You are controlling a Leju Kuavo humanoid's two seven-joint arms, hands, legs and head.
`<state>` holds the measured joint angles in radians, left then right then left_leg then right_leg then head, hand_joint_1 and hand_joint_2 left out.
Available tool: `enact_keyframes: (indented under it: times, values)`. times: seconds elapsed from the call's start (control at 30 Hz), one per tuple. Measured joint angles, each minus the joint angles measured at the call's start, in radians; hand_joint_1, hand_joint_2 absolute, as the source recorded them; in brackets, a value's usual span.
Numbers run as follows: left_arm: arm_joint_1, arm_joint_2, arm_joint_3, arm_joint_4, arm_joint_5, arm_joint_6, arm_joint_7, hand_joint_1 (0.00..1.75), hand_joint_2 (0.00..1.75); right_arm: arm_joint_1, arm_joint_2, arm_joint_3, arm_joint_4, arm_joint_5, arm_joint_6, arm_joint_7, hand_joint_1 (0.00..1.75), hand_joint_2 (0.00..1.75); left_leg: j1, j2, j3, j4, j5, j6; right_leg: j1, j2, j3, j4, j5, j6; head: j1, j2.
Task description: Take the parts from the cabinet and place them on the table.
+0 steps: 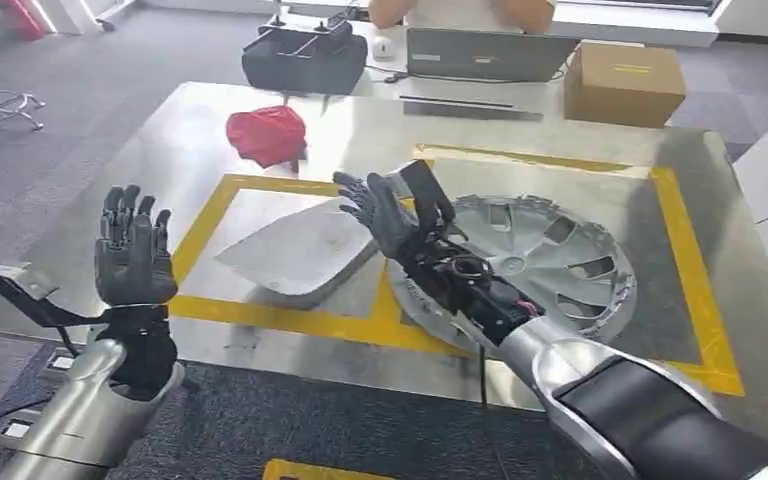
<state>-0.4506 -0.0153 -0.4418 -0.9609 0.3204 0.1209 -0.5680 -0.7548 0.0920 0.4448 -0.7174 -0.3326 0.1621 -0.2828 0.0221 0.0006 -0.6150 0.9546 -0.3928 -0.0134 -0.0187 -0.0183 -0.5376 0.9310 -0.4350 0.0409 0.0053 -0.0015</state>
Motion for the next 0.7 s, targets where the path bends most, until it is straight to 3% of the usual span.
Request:
enact_keyframes:
  times: [0.23,0.7]
  values:
    - [0.036,0.018,0.016,-0.047,-0.007,0.018,0.017,0.00,0.00,0.137,-0.067,0.004,-0.312,0.000,-0.082,0.096,0.00,0.00,0.000,0.000,0.000,0.000,0.000,0.000,0.000,0.000,0.000,0.000,0.000,0.000,-0.001,0.000]
    - [0.068,0.034,0.026,-0.121,-0.034,0.029,0.039,0.00,0.00,0.317,-0.146,0.019,-0.702,0.037,-0.132,0.148,0.00,0.00,0.000,0.000,0.001,-0.001,0.000,0.000,0.000,0.000,0.001,0.000,-0.001,-0.001,-0.002,0.000]
